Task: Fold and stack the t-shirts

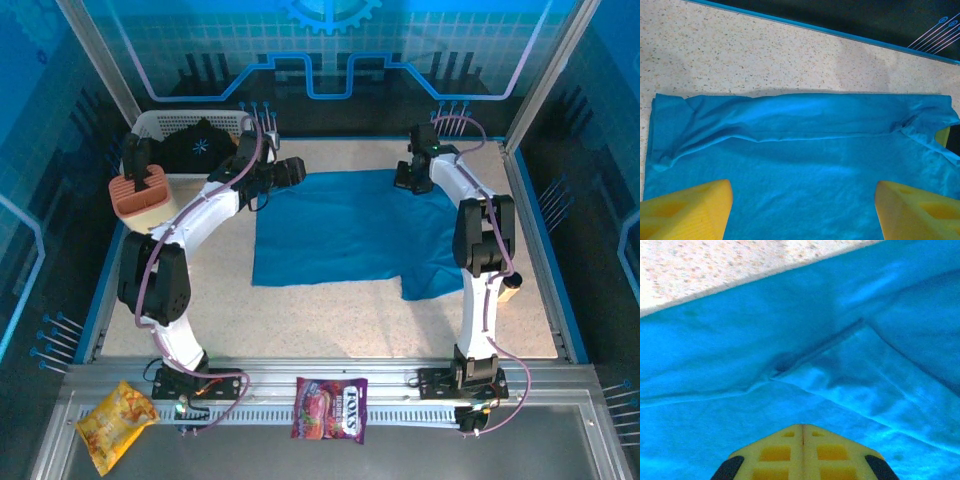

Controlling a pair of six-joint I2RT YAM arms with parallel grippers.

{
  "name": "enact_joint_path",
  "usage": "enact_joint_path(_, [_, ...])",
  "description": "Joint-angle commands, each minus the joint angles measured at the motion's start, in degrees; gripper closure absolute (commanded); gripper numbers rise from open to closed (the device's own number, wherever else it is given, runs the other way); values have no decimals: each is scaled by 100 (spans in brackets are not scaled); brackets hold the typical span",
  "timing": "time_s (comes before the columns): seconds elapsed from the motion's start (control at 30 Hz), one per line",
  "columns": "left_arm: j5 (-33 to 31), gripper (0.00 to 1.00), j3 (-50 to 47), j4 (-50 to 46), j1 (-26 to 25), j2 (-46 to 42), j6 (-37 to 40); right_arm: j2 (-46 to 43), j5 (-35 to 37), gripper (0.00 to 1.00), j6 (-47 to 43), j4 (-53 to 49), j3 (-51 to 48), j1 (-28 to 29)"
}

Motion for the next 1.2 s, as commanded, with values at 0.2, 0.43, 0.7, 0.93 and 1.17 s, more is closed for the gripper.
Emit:
enact_joint_path(0.2, [190,23,-69,97,-14,-150,84,674,423,77,49,-353,1042,-150])
enact_joint_path(0.43, [199,23,-26,31,-19,-85,119,1588,366,68,-77,-683,1987,-293])
enact_joint_path(0.7, [208,23,1,31,-19,-8,135,1852,328,66,-135,-818,2428,-379])
enact_joint_path(0.93, [224,23,-25,44,-19,2,128,1959,224,67,-97,-871,2560,-422])
enact_joint_path(1.17, [218,24,-52,45,-19,-24,139,2085,147,67,-30,-985,2742,-459])
